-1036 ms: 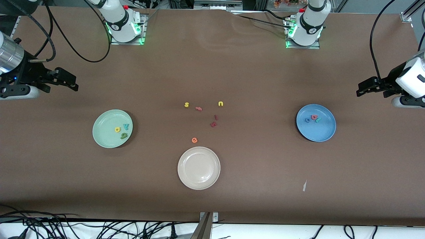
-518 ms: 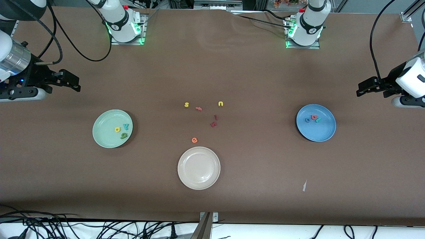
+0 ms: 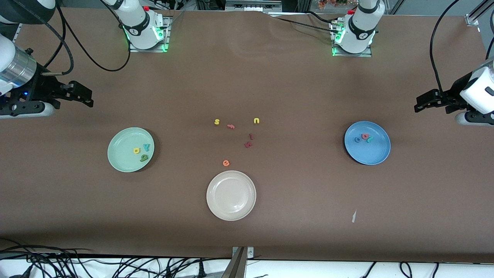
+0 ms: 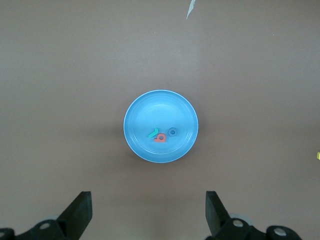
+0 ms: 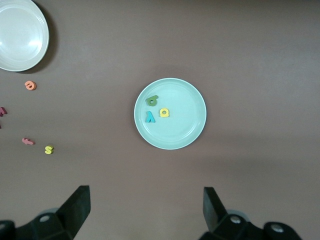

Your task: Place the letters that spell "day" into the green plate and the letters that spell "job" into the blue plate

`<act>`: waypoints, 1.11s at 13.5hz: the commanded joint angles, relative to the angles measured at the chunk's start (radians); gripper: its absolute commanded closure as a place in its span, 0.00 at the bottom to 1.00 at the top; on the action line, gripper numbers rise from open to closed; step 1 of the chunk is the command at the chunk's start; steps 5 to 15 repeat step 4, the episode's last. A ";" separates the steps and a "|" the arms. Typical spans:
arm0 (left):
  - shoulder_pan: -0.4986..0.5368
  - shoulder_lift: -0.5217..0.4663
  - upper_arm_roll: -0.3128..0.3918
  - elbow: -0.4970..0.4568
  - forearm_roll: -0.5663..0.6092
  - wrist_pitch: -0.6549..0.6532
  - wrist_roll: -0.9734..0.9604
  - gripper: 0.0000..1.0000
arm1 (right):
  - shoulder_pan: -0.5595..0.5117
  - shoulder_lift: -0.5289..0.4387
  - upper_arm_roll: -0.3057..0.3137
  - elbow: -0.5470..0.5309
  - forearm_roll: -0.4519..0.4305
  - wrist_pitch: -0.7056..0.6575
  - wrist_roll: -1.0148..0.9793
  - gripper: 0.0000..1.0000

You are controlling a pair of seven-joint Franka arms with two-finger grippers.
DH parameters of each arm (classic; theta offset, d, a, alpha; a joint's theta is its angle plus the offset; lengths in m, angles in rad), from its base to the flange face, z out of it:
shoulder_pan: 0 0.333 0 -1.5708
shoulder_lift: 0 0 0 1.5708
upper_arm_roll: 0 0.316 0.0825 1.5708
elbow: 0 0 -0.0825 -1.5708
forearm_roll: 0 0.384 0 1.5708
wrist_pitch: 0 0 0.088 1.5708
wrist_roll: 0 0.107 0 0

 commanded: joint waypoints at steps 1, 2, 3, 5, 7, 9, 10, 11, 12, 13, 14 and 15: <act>0.003 -0.004 -0.004 0.002 0.023 -0.006 -0.007 0.00 | -0.006 -0.011 0.009 0.000 -0.013 -0.003 -0.011 0.00; 0.002 -0.005 -0.004 0.002 0.023 -0.006 -0.006 0.00 | -0.006 -0.011 0.009 0.000 -0.013 -0.003 -0.009 0.00; 0.003 -0.004 -0.004 0.002 0.023 -0.006 -0.007 0.00 | -0.006 -0.010 0.009 0.000 -0.013 -0.003 -0.009 0.00; 0.003 -0.004 -0.004 0.002 0.023 -0.006 -0.007 0.00 | -0.006 -0.011 0.009 -0.003 -0.013 -0.003 -0.009 0.00; 0.003 -0.004 -0.004 0.002 0.023 -0.006 -0.007 0.00 | -0.006 -0.011 0.009 -0.003 -0.013 -0.003 -0.009 0.00; 0.003 -0.004 -0.004 0.002 0.023 -0.006 -0.007 0.00 | -0.006 -0.011 0.009 -0.003 -0.013 -0.003 -0.009 0.00; 0.003 -0.004 -0.004 0.002 0.023 -0.006 -0.007 0.00 | -0.006 -0.011 0.009 -0.003 -0.013 -0.003 -0.009 0.00; 0.003 -0.004 -0.004 0.002 0.023 -0.006 -0.007 0.00 | -0.006 -0.011 0.009 -0.003 -0.013 -0.003 -0.009 0.00; 0.003 -0.004 -0.004 0.002 0.023 -0.006 -0.007 0.00 | -0.006 -0.011 0.009 -0.003 -0.013 -0.003 -0.009 0.00; 0.003 -0.004 -0.004 0.002 0.023 -0.006 -0.007 0.00 | -0.006 -0.011 0.009 -0.003 -0.013 -0.003 -0.009 0.00; 0.003 -0.004 -0.004 0.002 0.023 -0.006 -0.007 0.00 | -0.006 -0.011 0.009 -0.003 -0.013 -0.003 -0.009 0.00; 0.003 -0.004 -0.004 0.002 0.023 -0.006 -0.007 0.00 | -0.006 -0.011 0.009 -0.003 -0.013 -0.003 -0.009 0.00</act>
